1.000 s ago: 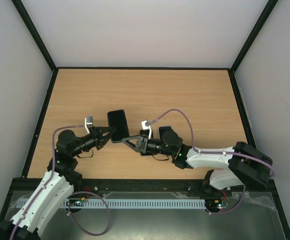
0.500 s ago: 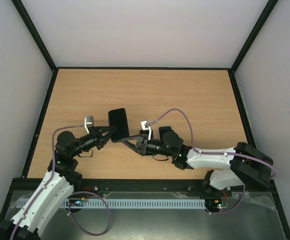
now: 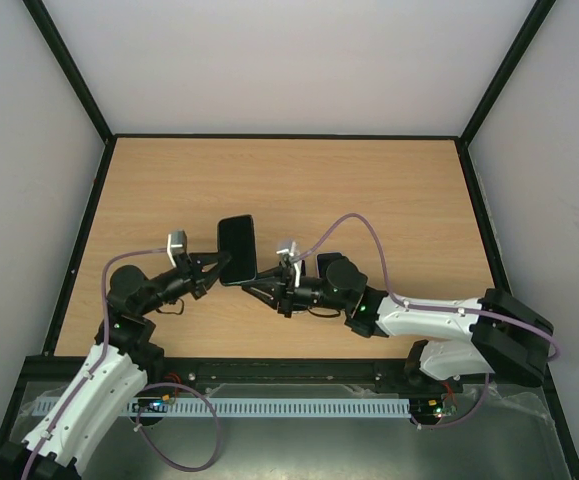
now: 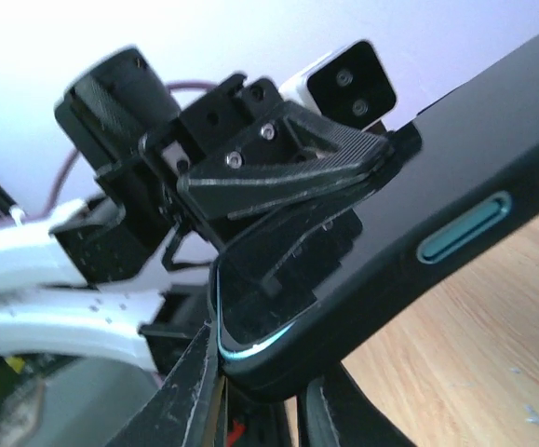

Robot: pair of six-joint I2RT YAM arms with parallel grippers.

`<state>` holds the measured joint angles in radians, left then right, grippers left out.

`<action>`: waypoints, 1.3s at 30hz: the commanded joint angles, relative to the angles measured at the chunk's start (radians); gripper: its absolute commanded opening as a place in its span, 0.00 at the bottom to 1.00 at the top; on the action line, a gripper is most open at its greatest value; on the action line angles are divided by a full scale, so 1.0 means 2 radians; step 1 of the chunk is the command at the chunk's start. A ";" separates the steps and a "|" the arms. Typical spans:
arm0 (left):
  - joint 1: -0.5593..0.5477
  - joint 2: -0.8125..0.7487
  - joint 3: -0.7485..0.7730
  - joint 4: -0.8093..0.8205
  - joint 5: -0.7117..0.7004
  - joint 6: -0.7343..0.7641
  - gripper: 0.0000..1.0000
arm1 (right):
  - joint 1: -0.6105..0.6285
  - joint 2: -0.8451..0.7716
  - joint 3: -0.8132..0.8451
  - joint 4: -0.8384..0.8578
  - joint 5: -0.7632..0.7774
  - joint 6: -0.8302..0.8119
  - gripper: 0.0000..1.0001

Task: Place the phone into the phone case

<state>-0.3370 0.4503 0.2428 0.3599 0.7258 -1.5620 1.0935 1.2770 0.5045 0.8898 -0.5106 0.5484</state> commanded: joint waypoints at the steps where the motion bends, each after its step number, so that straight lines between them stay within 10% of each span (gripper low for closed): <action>1: -0.002 0.009 -0.012 -0.025 0.019 -0.017 0.02 | 0.007 -0.008 0.030 -0.056 -0.044 -0.167 0.04; 9: -0.001 0.019 -0.019 -0.009 0.024 -0.021 0.02 | 0.007 -0.016 0.042 -0.147 -0.032 -0.271 0.03; 18: -0.001 0.032 -0.017 -0.007 0.026 -0.001 0.02 | 0.007 -0.050 0.018 -0.115 0.017 -0.200 0.49; 30: -0.001 0.031 0.014 -0.049 0.031 0.064 0.03 | 0.007 -0.058 -0.038 0.025 0.086 0.179 0.43; 39: -0.002 0.023 0.014 -0.053 0.033 0.061 0.02 | 0.007 -0.065 -0.015 -0.021 0.076 0.135 0.44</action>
<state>-0.3374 0.5068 0.2367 0.2569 0.7635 -1.4651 1.1118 1.1870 0.4274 0.7876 -0.3626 0.8310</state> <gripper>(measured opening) 0.103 0.421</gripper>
